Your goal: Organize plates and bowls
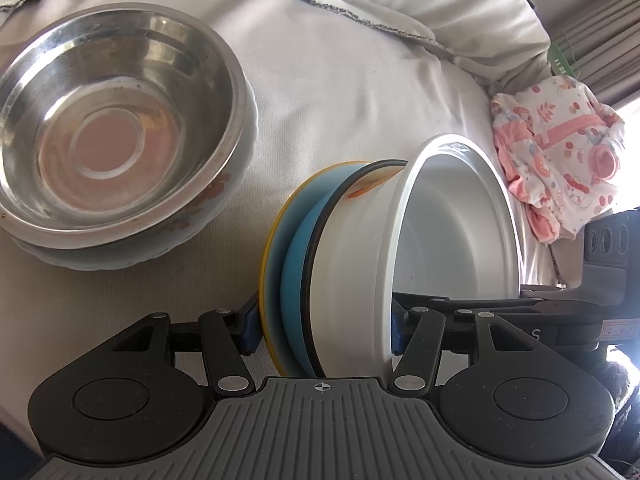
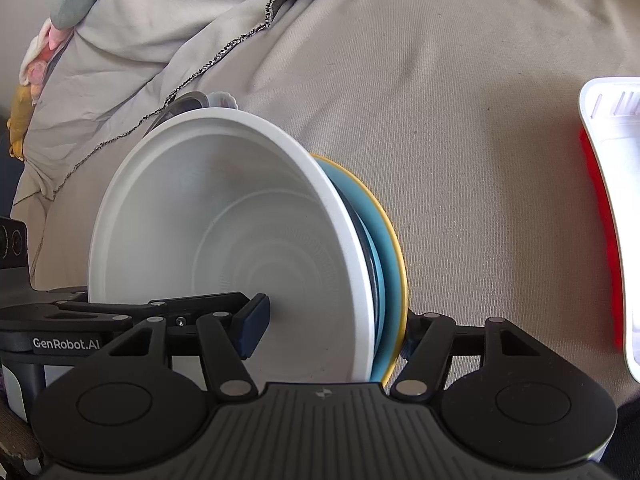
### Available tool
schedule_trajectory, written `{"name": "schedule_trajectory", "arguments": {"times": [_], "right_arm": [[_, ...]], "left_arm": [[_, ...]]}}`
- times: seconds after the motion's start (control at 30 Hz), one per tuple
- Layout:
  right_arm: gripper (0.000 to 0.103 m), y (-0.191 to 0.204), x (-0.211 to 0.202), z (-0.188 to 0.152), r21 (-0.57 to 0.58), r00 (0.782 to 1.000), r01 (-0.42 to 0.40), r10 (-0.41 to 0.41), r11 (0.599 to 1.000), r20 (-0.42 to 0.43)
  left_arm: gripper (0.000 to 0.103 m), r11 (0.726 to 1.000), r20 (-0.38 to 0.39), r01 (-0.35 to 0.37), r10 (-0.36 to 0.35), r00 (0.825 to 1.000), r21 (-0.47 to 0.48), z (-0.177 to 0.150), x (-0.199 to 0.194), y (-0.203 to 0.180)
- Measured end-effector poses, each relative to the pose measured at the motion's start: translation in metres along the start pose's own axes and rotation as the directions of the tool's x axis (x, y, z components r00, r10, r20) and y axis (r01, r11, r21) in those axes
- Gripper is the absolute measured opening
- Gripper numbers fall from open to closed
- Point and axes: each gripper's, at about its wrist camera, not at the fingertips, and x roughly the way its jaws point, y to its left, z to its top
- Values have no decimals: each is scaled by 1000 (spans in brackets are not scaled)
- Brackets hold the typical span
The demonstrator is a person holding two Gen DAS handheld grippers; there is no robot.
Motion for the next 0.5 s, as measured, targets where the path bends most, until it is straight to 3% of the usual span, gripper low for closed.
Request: {"name": "schedule_trajectory", "arguments": {"times": [0.13,0.3,0.5], "right_arm": [[64,2,-6,1,-5,1000,3,-3,1000,9],[63,18,-28,9,-33,997,34,-31,999,72],[63,75,-55,44,-147,983,64,-38,987,177]], "left_arm": [[61,1000,15,11,-11,1000,13,4,-6,-2],[61,998,92,52,-56,994,46,14,-28,-7],[61,994,235,77,-92,968,72,44,-88,15]]}}
